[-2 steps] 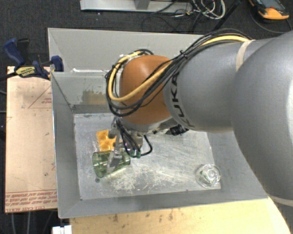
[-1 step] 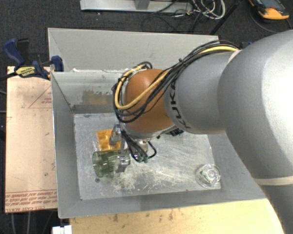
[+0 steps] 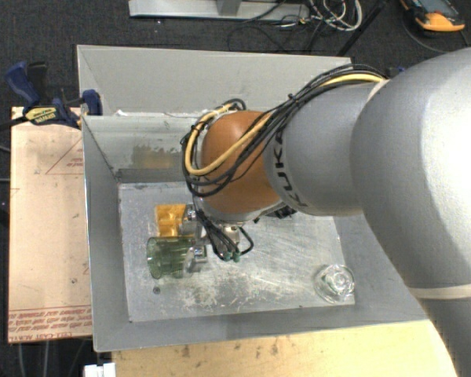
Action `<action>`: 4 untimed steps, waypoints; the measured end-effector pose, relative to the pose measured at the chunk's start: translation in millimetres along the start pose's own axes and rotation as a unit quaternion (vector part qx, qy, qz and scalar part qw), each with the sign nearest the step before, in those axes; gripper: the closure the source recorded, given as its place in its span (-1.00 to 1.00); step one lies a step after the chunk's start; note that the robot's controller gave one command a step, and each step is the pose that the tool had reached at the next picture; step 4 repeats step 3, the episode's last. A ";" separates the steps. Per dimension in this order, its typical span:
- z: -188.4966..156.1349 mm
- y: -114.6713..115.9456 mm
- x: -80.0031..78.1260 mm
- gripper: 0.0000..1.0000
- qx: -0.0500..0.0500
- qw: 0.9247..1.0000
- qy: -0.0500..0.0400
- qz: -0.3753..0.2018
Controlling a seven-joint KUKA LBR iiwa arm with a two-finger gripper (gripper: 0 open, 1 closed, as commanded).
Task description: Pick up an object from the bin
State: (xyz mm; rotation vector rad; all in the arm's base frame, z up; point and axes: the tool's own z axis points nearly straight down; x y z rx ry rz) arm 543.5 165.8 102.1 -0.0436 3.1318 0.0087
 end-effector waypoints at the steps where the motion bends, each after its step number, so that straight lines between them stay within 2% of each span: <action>1: 0.0 0.0 0.0 1.00 0.000 1.000 0.000 0.000; 2: 1.8 9.1 6.1 1.00 0.002 0.999 -0.005 -0.042; 3: -160.2 4.4 -8.4 1.00 0.001 0.999 0.001 -0.033; 4: -160.2 4.4 -8.4 1.00 0.001 0.999 0.001 -0.033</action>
Offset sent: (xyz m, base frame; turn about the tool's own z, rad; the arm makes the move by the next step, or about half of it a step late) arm -0.0281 0.0296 -0.0141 -0.2228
